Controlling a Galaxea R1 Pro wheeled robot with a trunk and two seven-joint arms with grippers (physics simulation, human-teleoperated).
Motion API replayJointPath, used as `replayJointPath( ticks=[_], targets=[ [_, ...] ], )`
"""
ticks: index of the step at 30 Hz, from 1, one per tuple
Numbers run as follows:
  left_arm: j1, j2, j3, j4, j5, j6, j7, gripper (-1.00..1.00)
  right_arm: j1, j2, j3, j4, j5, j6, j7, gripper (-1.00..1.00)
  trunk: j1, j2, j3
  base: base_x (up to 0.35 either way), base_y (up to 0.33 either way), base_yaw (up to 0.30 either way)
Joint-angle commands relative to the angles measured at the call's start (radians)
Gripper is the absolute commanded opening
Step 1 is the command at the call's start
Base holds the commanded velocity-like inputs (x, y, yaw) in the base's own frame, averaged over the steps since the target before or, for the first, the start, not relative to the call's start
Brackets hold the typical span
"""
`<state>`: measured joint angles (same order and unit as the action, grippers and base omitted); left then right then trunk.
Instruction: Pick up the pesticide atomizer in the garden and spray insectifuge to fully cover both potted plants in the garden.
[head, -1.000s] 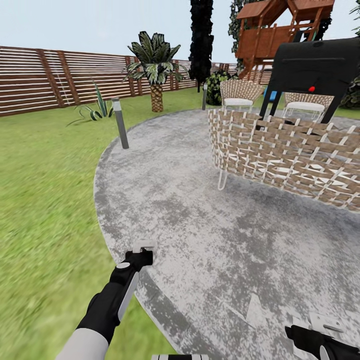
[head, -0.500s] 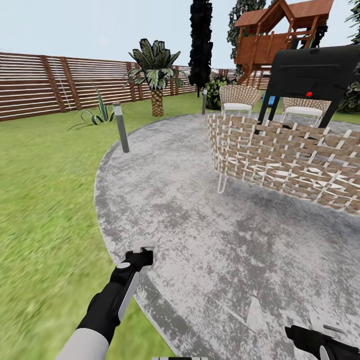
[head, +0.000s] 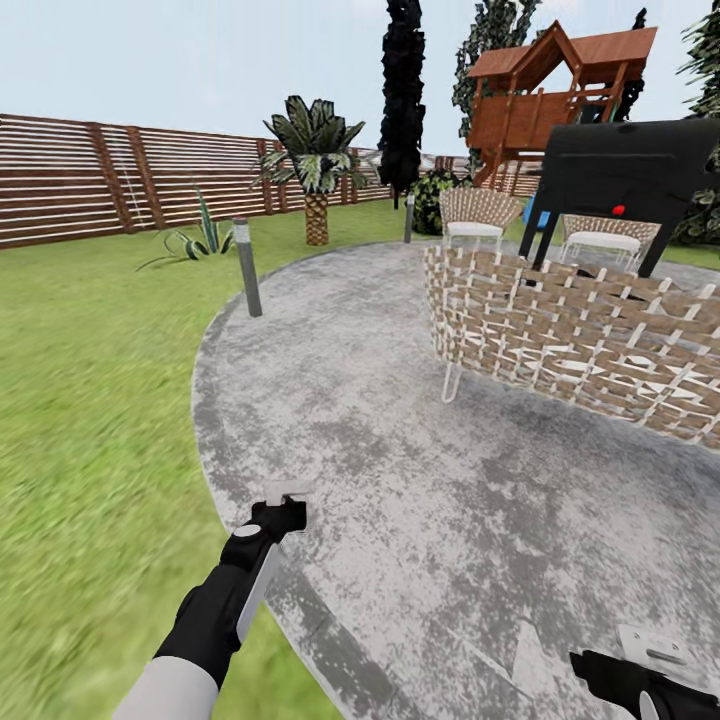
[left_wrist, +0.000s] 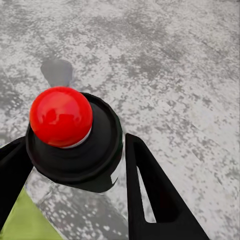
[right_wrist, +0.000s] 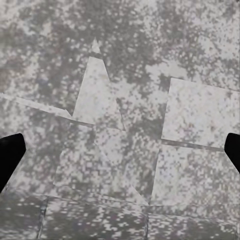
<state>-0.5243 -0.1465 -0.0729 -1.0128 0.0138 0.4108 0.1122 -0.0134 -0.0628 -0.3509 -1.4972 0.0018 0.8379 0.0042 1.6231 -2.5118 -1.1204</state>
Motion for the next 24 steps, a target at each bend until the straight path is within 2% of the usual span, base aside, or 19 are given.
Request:
replayJointPath(
  ticks=[1, 17, 24],
  targets=[
    [0.000, 0.000, -0.002, -0.001, 0.002, 0.005, 0.006, -1.00, 0.000, 0.000, 0.000, -0.001, 0.000, 0.005, 0.000, 1.00, 0.000, 0.000, 0.001, 0.246, 0.218, 0.000],
    [0.000, -0.001, -0.003, -0.001, 0.002, 0.005, 0.003, -1.00, 0.000, 0.000, 0.000, -0.001, 0.000, 0.005, 0.001, 1.00, 0.000, 0.000, 0.014, 0.241, 0.218, -0.002],
    [0.000, -0.001, -0.004, -0.001, 0.003, 0.006, 0.001, -1.00, 0.000, 0.000, 0.001, 0.000, -0.003, 0.006, 0.002, 1.00, 0.000, 0.000, 0.022, 0.178, 0.178, -0.159]
  ],
)
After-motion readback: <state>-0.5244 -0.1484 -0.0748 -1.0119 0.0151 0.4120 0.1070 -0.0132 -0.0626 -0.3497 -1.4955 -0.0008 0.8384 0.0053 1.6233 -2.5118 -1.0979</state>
